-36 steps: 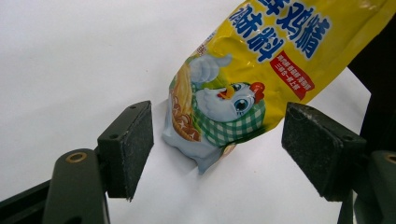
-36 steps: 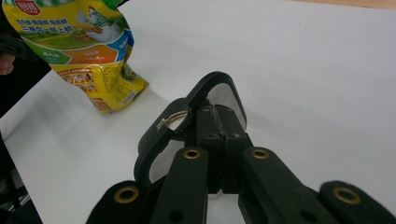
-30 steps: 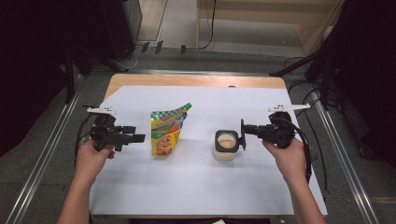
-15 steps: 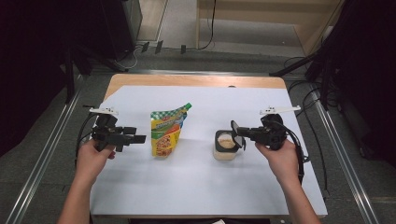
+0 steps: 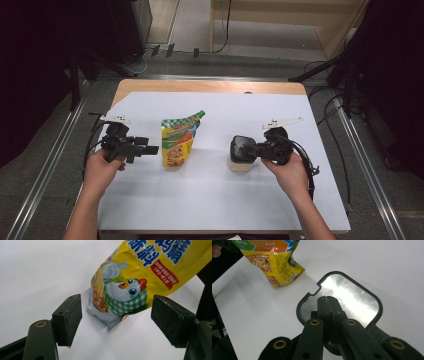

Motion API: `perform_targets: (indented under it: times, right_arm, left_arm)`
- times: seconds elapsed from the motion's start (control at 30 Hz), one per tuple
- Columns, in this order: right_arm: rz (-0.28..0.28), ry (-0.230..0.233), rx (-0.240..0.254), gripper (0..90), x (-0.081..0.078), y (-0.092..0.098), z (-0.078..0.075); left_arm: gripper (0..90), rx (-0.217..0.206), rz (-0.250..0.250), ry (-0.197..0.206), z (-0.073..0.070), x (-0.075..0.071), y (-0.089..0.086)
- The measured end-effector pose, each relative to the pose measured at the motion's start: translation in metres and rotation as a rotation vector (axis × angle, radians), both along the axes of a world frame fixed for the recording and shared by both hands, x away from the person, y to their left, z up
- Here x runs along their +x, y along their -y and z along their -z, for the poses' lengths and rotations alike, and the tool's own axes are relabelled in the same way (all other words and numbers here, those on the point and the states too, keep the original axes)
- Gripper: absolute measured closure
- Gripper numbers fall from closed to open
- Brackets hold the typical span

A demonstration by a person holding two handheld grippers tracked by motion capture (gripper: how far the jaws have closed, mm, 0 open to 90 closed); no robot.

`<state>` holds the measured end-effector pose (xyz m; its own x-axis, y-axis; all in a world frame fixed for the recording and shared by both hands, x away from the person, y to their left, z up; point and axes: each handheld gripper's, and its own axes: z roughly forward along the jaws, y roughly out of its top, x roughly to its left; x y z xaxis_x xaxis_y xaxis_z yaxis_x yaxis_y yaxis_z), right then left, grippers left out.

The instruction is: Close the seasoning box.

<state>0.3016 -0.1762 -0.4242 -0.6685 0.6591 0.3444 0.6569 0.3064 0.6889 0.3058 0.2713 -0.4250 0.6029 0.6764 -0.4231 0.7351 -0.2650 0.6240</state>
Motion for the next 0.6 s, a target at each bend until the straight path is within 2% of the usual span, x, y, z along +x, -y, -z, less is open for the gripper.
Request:
perform_targets:
  times: [0.23,0.5,0.6]
  right_arm:
    - [-0.017,-0.005,-0.041,90.0,-0.0004,-0.0068,0.0064]
    - [-0.022,0.001,-0.027,90.0,-0.0015,-0.0075,0.0058]
    - [-0.014,0.012,-0.013,86.2,-0.0013,-0.0048,0.0041]
  left_arm:
    - [25.8,0.015,0.010,-0.009,0.0022,0.0004,0.0043]
    - [25.8,0.017,0.007,-0.009,0.0020,0.0003,0.0040]
    - [25.7,0.018,0.008,-0.012,0.0027,0.0005,0.0046]
